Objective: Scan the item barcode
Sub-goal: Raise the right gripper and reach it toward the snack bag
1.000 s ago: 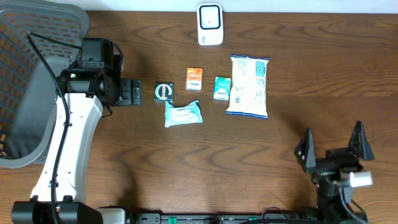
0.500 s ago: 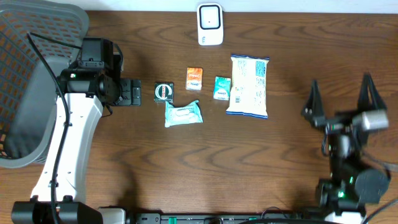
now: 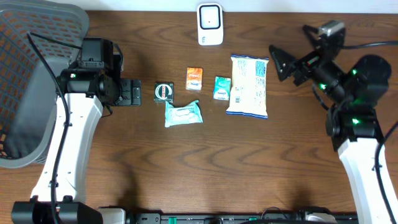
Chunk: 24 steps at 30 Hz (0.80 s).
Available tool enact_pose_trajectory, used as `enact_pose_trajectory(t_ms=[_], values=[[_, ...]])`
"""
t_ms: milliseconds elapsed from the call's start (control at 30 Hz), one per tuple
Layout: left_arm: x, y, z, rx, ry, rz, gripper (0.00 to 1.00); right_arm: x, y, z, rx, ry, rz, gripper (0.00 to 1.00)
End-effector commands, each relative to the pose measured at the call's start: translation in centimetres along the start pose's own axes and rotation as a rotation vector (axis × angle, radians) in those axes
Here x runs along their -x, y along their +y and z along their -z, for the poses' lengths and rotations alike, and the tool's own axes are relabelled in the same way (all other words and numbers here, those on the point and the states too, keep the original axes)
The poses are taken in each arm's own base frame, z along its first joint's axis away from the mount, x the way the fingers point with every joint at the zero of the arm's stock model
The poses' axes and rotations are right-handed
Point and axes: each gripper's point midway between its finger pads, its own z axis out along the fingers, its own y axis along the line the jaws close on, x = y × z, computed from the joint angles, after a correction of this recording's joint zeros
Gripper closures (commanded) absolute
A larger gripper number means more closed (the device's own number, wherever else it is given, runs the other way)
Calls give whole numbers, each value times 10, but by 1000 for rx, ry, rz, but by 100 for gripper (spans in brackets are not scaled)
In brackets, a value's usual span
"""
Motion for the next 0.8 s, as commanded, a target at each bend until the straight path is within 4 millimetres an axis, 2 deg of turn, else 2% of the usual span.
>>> enact_pose_trajectory(t_ms=[0, 167, 367, 533, 667, 767], values=[[-3, 1, -4, 10, 14, -8, 2, -4, 32, 0, 222, 34, -44, 1], [-3, 1, -4, 10, 14, -7, 2, -11, 51, -4, 318, 68, -131, 1], [-3, 1, -4, 10, 14, -8, 3, -8, 49, -19, 224, 50, -179, 1], [-3, 1, -4, 10, 14, -8, 2, -9, 58, -33, 160, 43, -182, 1], [-3, 1, -4, 10, 14, -8, 2, -3, 44, -41, -7, 53, -139, 1], [-3, 1, -4, 10, 14, -8, 2, -2, 26, -42, -161, 149, -60, 1]])
